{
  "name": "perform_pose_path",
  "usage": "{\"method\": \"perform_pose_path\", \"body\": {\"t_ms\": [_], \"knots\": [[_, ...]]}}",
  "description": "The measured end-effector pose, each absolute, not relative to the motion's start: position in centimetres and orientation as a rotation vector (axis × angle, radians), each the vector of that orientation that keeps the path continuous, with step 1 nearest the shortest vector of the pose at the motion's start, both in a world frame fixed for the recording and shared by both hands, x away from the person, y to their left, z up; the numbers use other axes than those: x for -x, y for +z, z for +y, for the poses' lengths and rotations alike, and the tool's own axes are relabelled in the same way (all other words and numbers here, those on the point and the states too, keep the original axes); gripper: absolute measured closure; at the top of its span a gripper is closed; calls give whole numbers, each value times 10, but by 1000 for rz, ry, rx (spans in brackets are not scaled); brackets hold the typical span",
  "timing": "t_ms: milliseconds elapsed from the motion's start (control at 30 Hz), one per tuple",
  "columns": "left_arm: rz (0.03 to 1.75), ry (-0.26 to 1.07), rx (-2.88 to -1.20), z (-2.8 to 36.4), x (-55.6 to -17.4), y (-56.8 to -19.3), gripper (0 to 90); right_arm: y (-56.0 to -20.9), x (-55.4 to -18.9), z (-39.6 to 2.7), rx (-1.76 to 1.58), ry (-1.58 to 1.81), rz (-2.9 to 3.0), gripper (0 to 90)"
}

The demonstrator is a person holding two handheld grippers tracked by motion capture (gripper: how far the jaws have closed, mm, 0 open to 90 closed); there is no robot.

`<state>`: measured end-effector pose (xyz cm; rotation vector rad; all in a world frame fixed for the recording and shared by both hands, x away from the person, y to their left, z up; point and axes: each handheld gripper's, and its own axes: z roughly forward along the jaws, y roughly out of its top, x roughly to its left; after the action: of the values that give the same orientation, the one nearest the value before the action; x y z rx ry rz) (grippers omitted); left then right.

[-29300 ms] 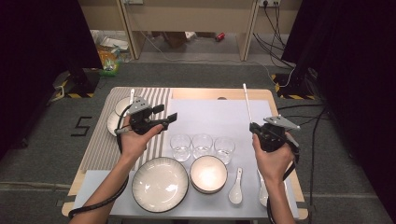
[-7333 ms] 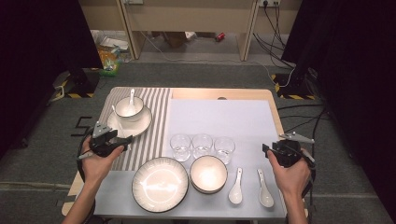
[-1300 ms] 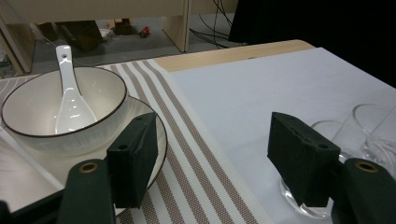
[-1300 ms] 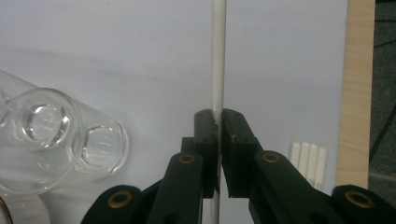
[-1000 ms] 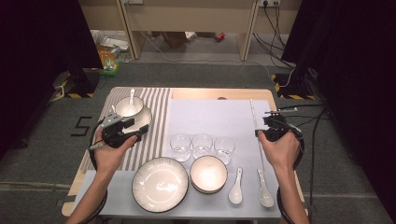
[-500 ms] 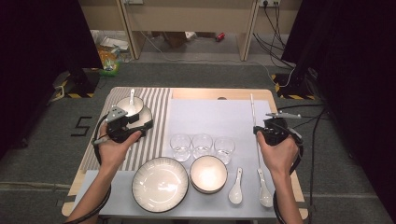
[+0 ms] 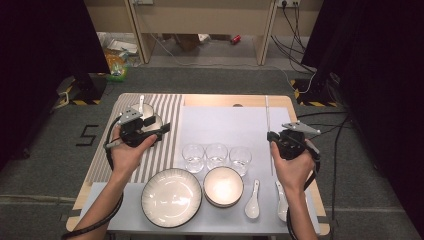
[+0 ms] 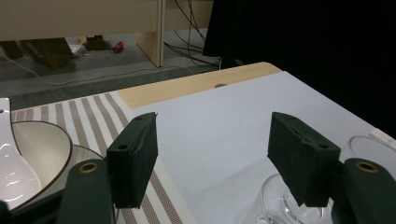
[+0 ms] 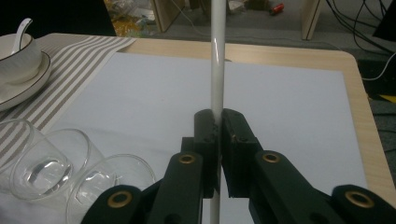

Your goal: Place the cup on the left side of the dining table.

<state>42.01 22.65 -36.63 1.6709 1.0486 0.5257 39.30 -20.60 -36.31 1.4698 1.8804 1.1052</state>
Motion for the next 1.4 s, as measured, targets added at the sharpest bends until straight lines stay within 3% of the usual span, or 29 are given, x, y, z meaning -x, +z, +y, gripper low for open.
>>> {"method": "perform_pose_path", "body": {"t_ms": [1400], "knots": [[965,504,-1639,203,-432,-347,321,-341,-391,-185,-1321,1202,1811,855]]}}
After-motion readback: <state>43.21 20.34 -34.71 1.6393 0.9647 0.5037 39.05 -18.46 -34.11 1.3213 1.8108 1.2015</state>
